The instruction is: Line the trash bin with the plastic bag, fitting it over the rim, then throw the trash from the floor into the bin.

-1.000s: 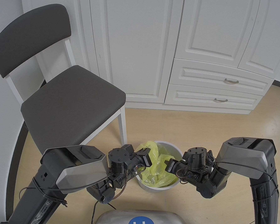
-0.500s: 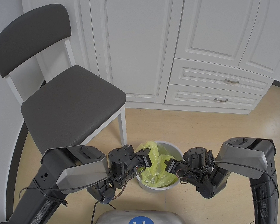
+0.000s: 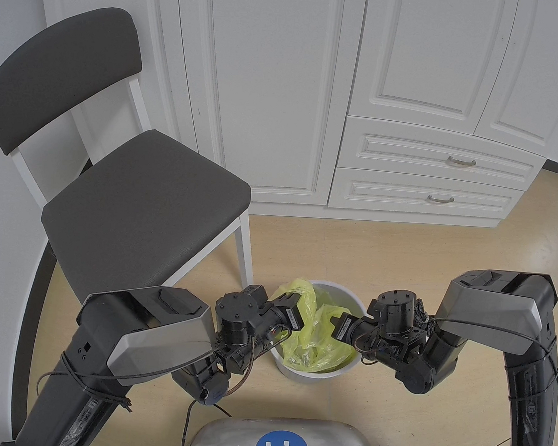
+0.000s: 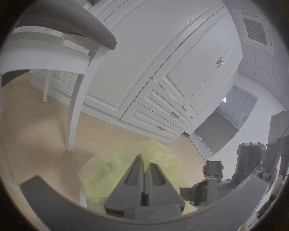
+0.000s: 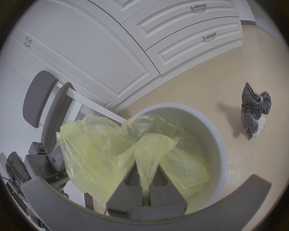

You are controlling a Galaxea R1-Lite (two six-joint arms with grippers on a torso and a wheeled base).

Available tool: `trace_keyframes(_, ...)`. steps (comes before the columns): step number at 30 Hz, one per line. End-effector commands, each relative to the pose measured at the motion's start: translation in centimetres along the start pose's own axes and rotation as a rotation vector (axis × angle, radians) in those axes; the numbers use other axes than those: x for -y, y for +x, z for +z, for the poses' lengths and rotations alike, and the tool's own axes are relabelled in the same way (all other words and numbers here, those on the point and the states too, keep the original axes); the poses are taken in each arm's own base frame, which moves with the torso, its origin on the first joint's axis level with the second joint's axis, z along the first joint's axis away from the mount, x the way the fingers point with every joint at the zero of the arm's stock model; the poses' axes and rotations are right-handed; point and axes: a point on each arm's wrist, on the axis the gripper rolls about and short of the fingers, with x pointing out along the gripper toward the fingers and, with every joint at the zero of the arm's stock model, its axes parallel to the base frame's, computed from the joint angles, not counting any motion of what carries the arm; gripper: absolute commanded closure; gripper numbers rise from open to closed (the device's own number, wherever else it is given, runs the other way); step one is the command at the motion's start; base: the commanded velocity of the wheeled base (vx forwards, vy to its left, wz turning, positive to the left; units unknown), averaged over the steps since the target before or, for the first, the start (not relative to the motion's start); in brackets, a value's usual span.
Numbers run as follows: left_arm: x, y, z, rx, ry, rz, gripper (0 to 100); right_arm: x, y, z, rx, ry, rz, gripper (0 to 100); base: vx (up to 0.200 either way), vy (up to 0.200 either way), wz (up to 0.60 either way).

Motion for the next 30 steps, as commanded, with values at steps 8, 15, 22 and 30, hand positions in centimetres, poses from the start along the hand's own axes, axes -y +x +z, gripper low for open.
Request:
trace_keyframes(8, 0.6, -0.1, 1.0, 0.018, 0.049, -0.001, 100, -1.2, -1.6, 1.4, 0.028, -0.015, 0.024, 100, 0.000, 0.000, 0.00)
trace_keyframes(15, 0.8, -0.3, 1.4, 0.019, 0.128, 0.004, 100, -1.9, -2.5, 2.2, 0.046, -0.040, 0.034, 100, 0.000, 0.000, 0.00)
trace_keyframes(22, 1.1, -0.5, 1.4, 0.011, 0.161, 0.013, 100, -2.1, -3.1, 2.3, 0.041, -0.088, 0.033, 100, 0.000, 0.000, 0.00)
trace_keyframes(30, 1.0, -0.8, 1.2, -0.006, 0.215, 0.039, 100, -2.5, -4.0, 2.5, 0.051, -0.146, 0.013, 100, 0.000, 0.000, 0.00)
